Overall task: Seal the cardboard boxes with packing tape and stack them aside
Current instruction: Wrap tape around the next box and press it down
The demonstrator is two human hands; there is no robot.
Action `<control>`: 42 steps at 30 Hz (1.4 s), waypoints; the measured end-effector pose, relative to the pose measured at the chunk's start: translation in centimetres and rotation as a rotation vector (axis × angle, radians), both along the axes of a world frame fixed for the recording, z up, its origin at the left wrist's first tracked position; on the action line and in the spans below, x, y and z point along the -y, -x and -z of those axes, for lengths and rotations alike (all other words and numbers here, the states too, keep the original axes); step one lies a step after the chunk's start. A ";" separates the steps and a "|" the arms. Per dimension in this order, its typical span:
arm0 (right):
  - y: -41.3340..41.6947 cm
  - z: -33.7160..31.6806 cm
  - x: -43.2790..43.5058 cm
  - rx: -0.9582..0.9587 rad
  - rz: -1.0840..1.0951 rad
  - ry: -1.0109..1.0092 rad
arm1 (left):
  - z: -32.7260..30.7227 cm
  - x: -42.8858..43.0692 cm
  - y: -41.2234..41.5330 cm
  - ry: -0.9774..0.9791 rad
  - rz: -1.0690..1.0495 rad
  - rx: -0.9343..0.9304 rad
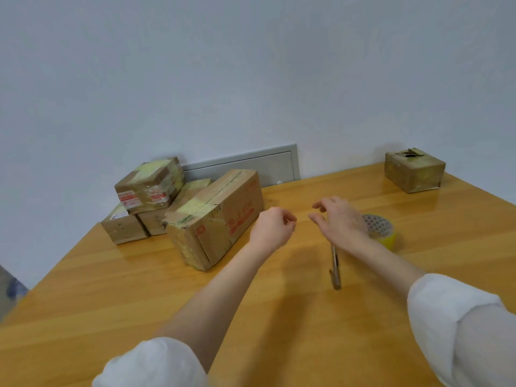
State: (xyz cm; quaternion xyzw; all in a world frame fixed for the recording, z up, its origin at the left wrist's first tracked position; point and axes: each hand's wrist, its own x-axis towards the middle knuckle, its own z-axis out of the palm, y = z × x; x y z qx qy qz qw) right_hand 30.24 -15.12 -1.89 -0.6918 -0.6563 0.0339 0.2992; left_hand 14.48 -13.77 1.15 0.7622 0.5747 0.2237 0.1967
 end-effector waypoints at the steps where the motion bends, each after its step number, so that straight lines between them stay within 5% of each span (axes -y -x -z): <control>1: 1.9 -0.5 -0.5 -0.063 -0.043 -0.007 | -1.3 -0.6 1.8 -0.129 -0.036 -0.040; 6: 11.8 -2.0 -2.1 -0.393 -0.234 0.074 | -5.2 -4.3 12.7 -0.374 -0.252 -0.081; 11: 19.4 -2.7 -3.4 -0.544 -0.292 0.200 | -3.5 -6.2 19.0 -0.013 -0.328 -0.030; 17: 24.6 -2.7 -4.7 -0.683 -0.194 0.310 | -2.7 -6.6 20.0 0.076 -0.287 0.084; 23: 23.8 -2.1 -5.1 -0.828 -0.136 0.335 | -2.3 -5.4 20.8 0.303 -0.228 0.457; 30: 19.0 -2.4 -4.0 -1.044 -0.090 0.367 | -3.0 -2.3 17.2 0.338 -0.075 0.552; 34: 14.1 -1.5 -2.5 -1.095 -0.057 0.391 | -2.1 0.3 12.3 0.135 0.004 0.321; 37: 10.5 -0.2 -1.8 -0.780 0.057 0.337 | -0.5 1.4 9.1 -0.062 0.065 -0.122; 42: 7.9 -1.8 -1.0 -0.637 -0.073 0.204 | -0.2 1.2 8.3 -0.191 0.078 -0.258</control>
